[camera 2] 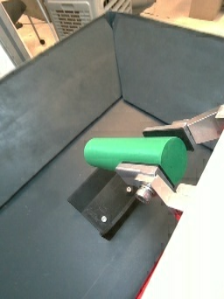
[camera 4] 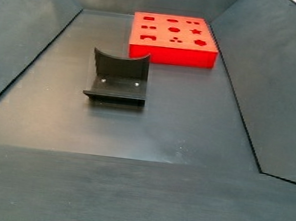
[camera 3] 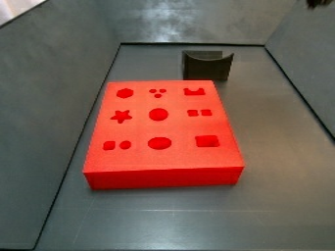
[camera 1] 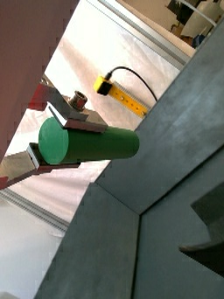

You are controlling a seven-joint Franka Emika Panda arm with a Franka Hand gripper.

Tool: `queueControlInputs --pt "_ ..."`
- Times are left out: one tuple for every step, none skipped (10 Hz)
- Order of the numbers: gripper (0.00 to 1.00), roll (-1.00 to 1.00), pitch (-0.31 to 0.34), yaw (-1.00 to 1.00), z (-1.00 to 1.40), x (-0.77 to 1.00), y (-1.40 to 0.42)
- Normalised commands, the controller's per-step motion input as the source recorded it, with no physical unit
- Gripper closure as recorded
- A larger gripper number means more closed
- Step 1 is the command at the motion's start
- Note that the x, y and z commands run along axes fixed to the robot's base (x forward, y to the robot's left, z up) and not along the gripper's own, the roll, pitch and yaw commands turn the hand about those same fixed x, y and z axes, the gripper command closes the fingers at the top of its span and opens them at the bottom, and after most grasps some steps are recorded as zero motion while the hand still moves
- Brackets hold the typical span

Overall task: Pick up the round object. Move up. Place the round object on the fixture. Regrasp the round object. Move to above the board. Insert the round object.
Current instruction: Move to above the board.

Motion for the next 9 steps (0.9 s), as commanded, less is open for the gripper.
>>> queueControlInputs --pt "1.00 -0.05 0.051 0.07 0.21 0.02 -0.02" --pt "1.00 -1.00 -0.079 -0.08 0.31 -0.81 -1.00" --pt "1.00 -1.00 -0.093 -0.08 0.32 -0.82 -1.00" --pt "1.00 -1.00 -0.114 -0.08 0.33 -0.89 -1.00" --pt "1.00 -1.00 -0.128 -0.08 0.31 -0.94 -1.00" --pt "1.00 -1.00 -0.132 -0.09 0.32 -0.96 -1.00" --pt "1.00 -1.00 -0.140 -0.09 0.33 -1.00 -0.98" --pt "1.00 -1.00 -0.139 -0.10 0.27 -0.86 -0.79" --pt "1.00 -1.00 -0.145 -0.11 0.17 -0.58 -0.46"
